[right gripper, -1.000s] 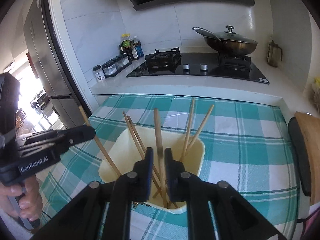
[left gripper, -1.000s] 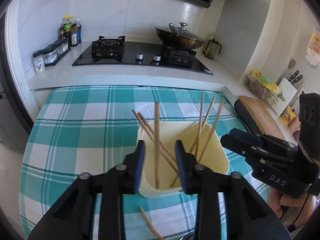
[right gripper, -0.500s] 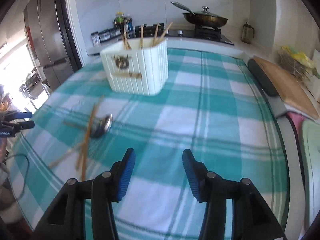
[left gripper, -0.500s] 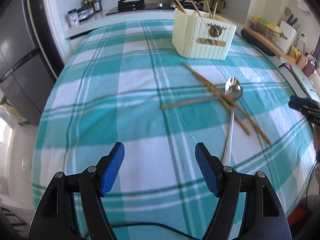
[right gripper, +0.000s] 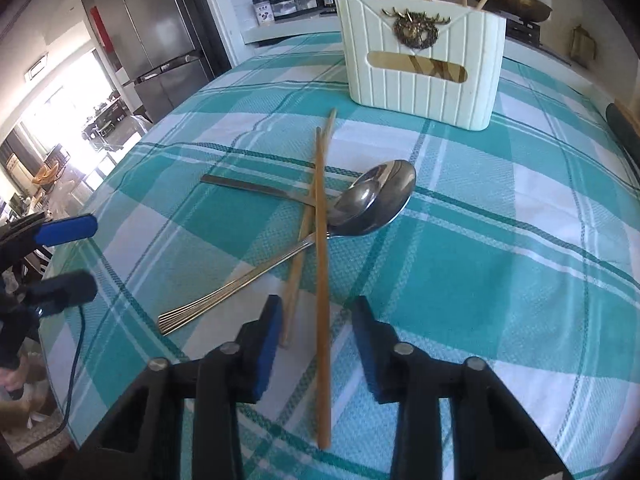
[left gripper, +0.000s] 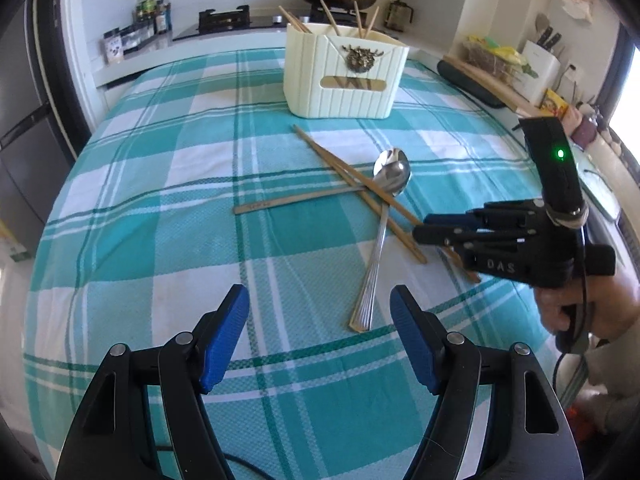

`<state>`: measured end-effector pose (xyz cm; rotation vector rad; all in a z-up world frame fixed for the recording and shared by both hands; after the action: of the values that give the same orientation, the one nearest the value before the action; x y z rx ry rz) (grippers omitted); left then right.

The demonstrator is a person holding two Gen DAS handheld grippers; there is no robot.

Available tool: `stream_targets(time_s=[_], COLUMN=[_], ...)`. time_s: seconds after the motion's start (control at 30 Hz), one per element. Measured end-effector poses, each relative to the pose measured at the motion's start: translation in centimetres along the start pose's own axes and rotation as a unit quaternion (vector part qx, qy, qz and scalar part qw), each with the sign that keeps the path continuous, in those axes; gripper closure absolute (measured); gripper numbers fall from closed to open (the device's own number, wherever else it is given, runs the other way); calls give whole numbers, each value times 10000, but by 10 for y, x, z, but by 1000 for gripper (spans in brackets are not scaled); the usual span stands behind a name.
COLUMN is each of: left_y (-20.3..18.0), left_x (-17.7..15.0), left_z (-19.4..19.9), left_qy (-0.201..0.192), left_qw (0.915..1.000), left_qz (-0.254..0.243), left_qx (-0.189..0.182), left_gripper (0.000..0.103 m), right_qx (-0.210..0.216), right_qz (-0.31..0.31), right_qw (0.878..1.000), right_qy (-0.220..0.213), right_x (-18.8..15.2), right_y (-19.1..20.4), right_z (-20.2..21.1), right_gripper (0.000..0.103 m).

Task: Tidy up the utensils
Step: 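Move both tools back to the cloth and grasp a chopstick with the right tool, then grasp a steel spoon handle with the left tool while the right tool holds the chopstick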

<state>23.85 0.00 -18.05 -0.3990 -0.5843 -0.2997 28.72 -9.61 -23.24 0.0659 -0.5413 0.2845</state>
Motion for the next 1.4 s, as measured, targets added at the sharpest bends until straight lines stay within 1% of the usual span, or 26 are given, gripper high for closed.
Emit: stream_targets(time_s=[0.07,0.13,0.2,0.23,0.3,0.4,0.43,0.5,0.6,0.63,0.67,0.73,0.77,0.8,0.83,0.87,0.9,0.97,1.03,1.1,1.17,1.2,1.27,1.3,1.37,1.4], left_y=[-2,-4,-7,-8,-6,6,10,13,14,14,13,11,11,11,10,11,9,4,1,3,9,11,9,8,5,4], left_x=[-3,-3,1,4,15,34,40,47,53,55,58,63,65,66,66,66,65,60,54,46,32,23,8,2,-7,-8], left_z=[-7,-16,-24,-27,-33,-47,-55,-71,-95,-101,-103,-108,-109,-110,-111,-110,-110,-110,-106,-99,-87,-80,-68,-65,-58,-56], left_qy=[98,173,222,217,159,85,129,290,596,649,587,709,810,915,1025,1057,1054,989,935,823,636,519,366,328,300,308], left_qw=[9999,9997,9993,9990,9984,9963,9949,9913,9816,9777,9757,9716,9719,9736,9763,9785,9795,9801,9842,9905,9954,9960,9952,9946,9944,9949], left_qz=[-64,-159,-296,-368,-518,-748,-868,-1206,-1739,-1912,-2031,-2198,-2175,-2084,-1901,-1752,-1695,-1719,-1490,-1009,-290,89,443,531,640,639], left_qx=[-19,-4,76,116,181,421,496,447,518,572,567,519,392,190,-120,-254,-275,-74,209,443,663,724,791,835,781,713], left_gripper=[28,28,28,28,28,28,28,28,28,26,20,18,24,41,54,80,85,89,92,95,96,97,96,96,95,90], right_qx=[-44,-29,-238,-407,-574,-831,-914,-966,-1047,-1053,-1085,-1153,-1173,-1181,-1183,-1198,-1215,-1248,-1248,-1274,-1343,-1378,-1509,-1569,-1705,-1742], right_qz=[-134,-274,-266,-238,-197,-288,-366,-609,-901,-1002,-1055,-1104,-1122,-1139,-1161,-1174,-1181,-1203,-1251,-1261,-1268,-1283,-1330,-1341,-1321,-1293], right_qw=[9999,9996,9993,9988,9978,9958,9949,9934,9904,9894,9885,9872,9867,9864,9861,9858,9855,9848,9841,9837,9826,9819,9794,9782,9762,9759], right_qy=[-1,-1,-75,-153,-262,-272,-234,-106,-28,-45,-40,-56,-65,-74,-83,-89,-102,-131,-156,-165,-178,-188,-204,-213,-223,-229], right_x=[0,-2,-9,-14,-24,-45,-54,-69,-85,-89,-91,-91,-92,-92,-92,-92,-93,-92,-93,-94,-95,-96,-98,-99,-100,-99], right_y=[-6,-12,-20,-23,-30,-47,-56,-72,-92,-97,-100,-103,-103,-103,-104,-103,-104,-105,-107,-109,-112,-114,-119,-122,-126,-127], right_z=[-2,3,11,19,31,44,47,47,49,51,53,53,53,53,53,53,53,52,52,52,53,53,54,54,54,54], right_gripper=[95,96,96,96,96,96,96,96,96,96,96,96,96,96,96,96,96,96,96,96,96,96,96,96,96,96])
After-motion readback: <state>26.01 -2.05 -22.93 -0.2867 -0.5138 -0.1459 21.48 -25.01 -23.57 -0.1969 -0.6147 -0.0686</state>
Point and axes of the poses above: each gripper's, at about its wrist camera, not at the fingertips, and z roughly against the way its jaws point, y to its left, x to its top, the point moved 4 cm from there along -z, roughly the way its jaws point, and after that the axes turned 12 degrees about -x, right-handed, at the moved point
